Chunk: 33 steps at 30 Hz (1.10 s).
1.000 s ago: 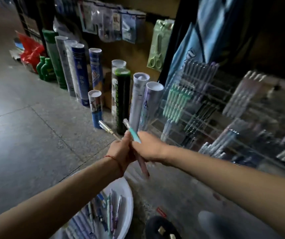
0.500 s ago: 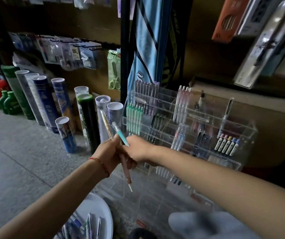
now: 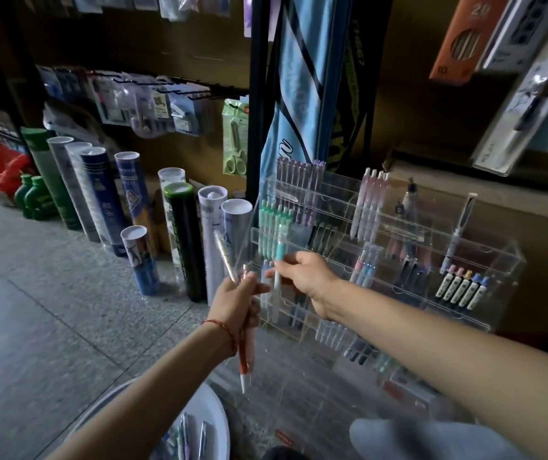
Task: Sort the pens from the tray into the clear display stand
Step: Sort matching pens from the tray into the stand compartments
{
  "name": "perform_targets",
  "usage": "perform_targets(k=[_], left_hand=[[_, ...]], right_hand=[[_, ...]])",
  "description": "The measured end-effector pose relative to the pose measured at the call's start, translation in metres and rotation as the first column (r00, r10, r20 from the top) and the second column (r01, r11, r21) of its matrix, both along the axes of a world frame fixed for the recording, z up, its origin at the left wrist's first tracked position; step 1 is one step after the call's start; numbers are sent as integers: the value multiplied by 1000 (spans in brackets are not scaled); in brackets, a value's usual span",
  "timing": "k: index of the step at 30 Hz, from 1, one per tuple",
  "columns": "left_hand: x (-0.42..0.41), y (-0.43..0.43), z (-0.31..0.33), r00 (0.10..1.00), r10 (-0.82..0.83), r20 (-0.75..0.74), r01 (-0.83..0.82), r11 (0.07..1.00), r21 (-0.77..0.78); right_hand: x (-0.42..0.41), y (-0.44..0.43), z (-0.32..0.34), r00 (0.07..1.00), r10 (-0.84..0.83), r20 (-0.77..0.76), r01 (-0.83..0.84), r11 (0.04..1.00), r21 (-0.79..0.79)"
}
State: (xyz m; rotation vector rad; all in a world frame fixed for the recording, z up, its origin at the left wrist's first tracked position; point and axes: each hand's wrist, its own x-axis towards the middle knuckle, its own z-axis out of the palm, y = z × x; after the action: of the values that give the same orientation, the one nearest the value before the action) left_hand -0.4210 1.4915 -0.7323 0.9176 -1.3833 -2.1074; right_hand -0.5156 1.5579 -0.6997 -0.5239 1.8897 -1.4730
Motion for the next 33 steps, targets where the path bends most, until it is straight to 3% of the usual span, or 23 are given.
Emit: perform_targets(k=[3, 5, 10, 14, 18, 23, 27, 30, 33], left_hand=[[1, 5, -8, 993, -100, 67, 107, 989, -105], [2, 5, -15, 987, -131, 88, 142, 980, -140], [5, -13, -30, 990, -97, 103, 110, 986, -123], [1, -31, -50, 996, 61, 70, -43, 974, -224], [-7, -38, -60, 960, 279, -9, -259, 878, -402], [-27, -44, -59, 962, 273, -21, -235, 784, -575], [-43, -63, -60, 980, 199, -25, -182, 826, -534], [-49, -76, -66, 982, 180, -54, -185, 882, -432], [-54, -79, -72, 983, 150, -104, -175, 936, -306]], right_hand=[[-2, -2, -8, 998, -33, 52, 36, 998, -56], [-3, -3, -13, 1000, -14, 7, 14, 1000, -26], [-3, -14, -15, 997, 58, -57, -60, 997, -40], [-8, -28, -19, 996, 10, -84, -18, 995, -100], [-12, -45, -24, 985, -171, -35, 167, 981, -97], [-19, -70, -8, 965, -226, -132, 211, 970, -117], [-40, -73, 15, 900, -220, -376, 188, 975, -121], [-57, -72, 16, 791, -171, -588, 145, 985, -91], [-62, -73, -1, 650, -16, -760, 83, 995, 51]])
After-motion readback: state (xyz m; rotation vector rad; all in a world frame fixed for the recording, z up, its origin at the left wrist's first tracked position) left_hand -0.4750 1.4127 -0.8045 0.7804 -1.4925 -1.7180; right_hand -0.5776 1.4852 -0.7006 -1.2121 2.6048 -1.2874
